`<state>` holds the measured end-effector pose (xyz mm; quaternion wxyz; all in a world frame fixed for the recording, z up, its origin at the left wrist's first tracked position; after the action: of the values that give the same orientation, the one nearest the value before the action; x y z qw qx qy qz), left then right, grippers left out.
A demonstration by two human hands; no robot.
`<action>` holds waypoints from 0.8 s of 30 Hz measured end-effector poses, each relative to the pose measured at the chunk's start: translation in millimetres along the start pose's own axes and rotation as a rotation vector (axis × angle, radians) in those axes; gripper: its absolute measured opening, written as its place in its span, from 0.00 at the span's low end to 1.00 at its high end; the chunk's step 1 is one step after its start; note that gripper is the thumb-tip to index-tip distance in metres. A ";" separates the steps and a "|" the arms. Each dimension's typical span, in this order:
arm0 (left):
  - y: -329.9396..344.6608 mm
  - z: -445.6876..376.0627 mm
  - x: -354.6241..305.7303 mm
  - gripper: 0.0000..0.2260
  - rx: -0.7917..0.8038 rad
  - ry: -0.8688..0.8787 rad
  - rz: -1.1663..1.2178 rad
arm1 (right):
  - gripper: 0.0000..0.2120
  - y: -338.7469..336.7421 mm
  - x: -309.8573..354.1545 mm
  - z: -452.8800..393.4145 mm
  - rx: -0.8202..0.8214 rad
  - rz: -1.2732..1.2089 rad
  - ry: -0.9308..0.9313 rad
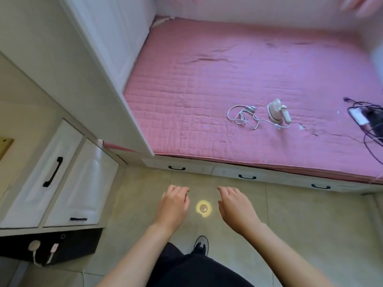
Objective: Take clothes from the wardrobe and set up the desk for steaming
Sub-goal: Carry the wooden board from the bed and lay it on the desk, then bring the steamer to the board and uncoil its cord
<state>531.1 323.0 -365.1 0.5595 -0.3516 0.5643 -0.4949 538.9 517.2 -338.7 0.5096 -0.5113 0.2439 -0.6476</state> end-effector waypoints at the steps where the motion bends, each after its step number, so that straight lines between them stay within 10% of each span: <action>1: 3.1 -9.4 -11.1 0.12 0.012 0.016 -0.002 | 0.19 -6.1 -12.2 -0.5 -0.010 -0.003 0.018; 24: 22.8 -299.4 -157.8 0.13 0.255 0.026 0.103 | 0.19 -163.7 -205.6 -149.0 -0.167 -0.102 0.300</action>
<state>261.4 528.5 -376.8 0.6170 -0.2418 0.5211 -0.5378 327.3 732.8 -340.1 0.3895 -0.4613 0.3438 -0.7192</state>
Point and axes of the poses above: each hand's wrist, its own z-axis away from the middle knuckle, its own y-axis out of the palm, x = y × z, the point moved 2 cm from there along -z, towards the middle knuckle, and after that the axes turned 13 degrees about -z, right-handed, at the moved point
